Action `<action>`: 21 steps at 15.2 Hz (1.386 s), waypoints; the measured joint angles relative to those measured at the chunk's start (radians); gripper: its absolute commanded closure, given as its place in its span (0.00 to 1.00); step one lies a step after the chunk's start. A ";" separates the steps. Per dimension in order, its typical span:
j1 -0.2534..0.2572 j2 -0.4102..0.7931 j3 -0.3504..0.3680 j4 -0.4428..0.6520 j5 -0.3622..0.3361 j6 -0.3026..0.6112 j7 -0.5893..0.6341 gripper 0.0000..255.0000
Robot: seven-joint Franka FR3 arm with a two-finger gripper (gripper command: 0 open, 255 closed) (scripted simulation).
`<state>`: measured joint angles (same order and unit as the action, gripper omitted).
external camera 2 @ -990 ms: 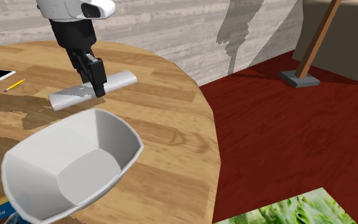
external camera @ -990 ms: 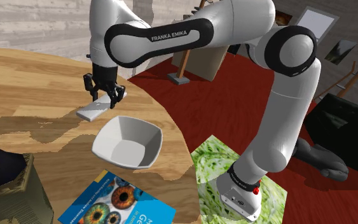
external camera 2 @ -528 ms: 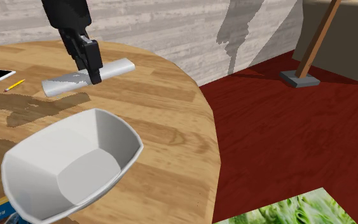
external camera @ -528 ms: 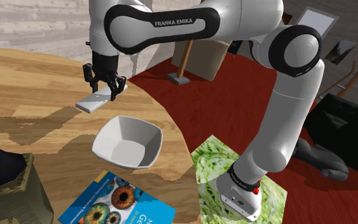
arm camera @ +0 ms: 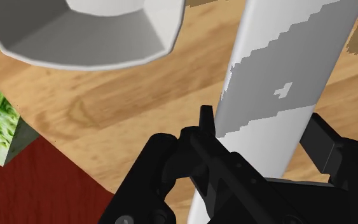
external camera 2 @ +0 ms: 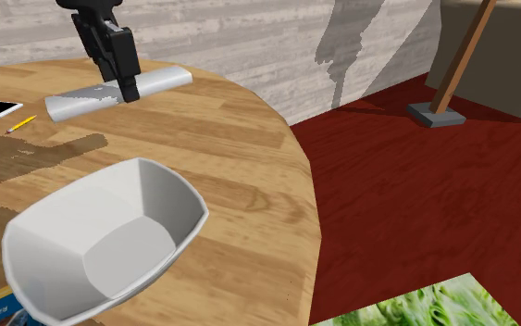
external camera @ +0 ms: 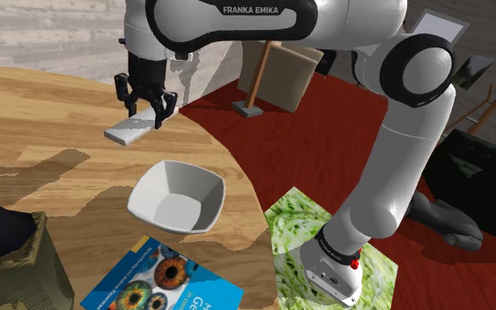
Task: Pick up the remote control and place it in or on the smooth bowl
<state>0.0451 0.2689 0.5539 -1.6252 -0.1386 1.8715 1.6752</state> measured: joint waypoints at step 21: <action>0.051 -0.499 0.078 -0.573 0.295 0.154 0.027 1.00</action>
<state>0.0962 -0.2301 0.6320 -2.1985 0.1565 2.0259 1.7023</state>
